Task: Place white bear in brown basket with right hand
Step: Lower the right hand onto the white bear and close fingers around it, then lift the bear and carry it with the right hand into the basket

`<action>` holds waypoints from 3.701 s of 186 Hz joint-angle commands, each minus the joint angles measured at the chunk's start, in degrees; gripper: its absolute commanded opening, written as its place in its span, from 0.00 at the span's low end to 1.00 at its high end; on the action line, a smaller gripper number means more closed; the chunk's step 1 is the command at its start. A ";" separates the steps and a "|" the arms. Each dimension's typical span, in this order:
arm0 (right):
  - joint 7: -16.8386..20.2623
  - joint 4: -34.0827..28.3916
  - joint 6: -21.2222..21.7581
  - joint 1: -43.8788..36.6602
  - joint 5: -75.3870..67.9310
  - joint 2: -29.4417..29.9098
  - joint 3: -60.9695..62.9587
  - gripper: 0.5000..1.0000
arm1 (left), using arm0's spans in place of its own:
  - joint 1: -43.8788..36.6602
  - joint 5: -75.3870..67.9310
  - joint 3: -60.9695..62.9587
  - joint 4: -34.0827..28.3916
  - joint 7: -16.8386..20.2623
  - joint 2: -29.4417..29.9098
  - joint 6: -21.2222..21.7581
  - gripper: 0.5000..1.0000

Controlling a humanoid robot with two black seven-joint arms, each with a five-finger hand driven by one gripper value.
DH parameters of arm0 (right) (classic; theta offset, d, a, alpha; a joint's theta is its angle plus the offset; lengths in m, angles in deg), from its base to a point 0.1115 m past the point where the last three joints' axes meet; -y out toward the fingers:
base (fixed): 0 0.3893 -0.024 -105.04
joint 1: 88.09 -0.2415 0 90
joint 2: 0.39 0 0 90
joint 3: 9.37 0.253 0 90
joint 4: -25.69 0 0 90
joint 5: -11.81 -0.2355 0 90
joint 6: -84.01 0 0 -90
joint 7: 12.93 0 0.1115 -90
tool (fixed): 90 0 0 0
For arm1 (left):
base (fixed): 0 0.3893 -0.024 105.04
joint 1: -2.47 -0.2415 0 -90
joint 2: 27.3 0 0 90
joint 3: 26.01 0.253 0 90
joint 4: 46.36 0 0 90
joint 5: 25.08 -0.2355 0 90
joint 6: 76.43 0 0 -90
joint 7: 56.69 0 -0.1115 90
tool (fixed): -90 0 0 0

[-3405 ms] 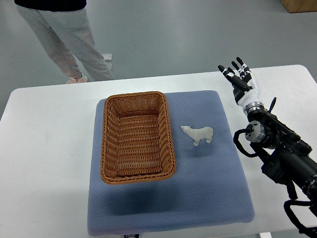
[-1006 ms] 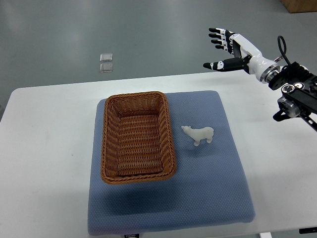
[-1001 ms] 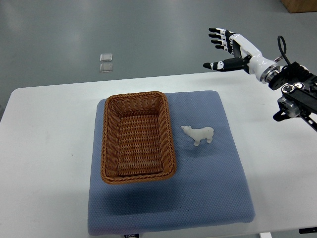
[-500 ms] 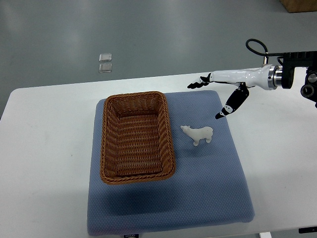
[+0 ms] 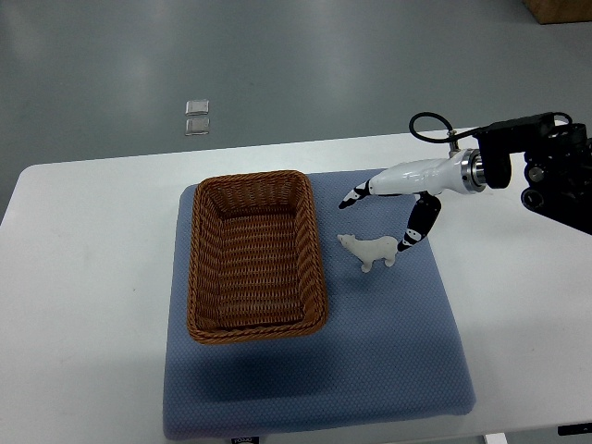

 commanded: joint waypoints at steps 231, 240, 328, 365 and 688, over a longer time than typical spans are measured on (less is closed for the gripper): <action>3.35 1.67 -2.67 5.91 -0.71 3.64 0.62 0.52 | 0.00 0.00 -0.01 0.05 0.01 0.00 0.00 1.00; 3.35 1.67 -2.58 5.91 -0.71 3.73 0.62 0.47 | 0.00 0.00 -0.01 -0.04 0.01 0.00 0.00 1.00; 3.35 1.85 -2.49 6.17 -0.27 3.99 0.36 0.00 | 0.00 0.00 -0.01 0.05 0.01 0.00 0.00 1.00; 3.35 1.85 -1.70 3.88 -0.71 2.85 1.06 0.00 | 0.00 0.00 -0.01 -0.04 0.01 0.00 0.00 1.00; 3.35 19.69 11.83 -6.66 -0.27 33.35 0.09 0.04 | -0.09 0.00 -0.10 -0.04 0.01 0.00 0.00 1.00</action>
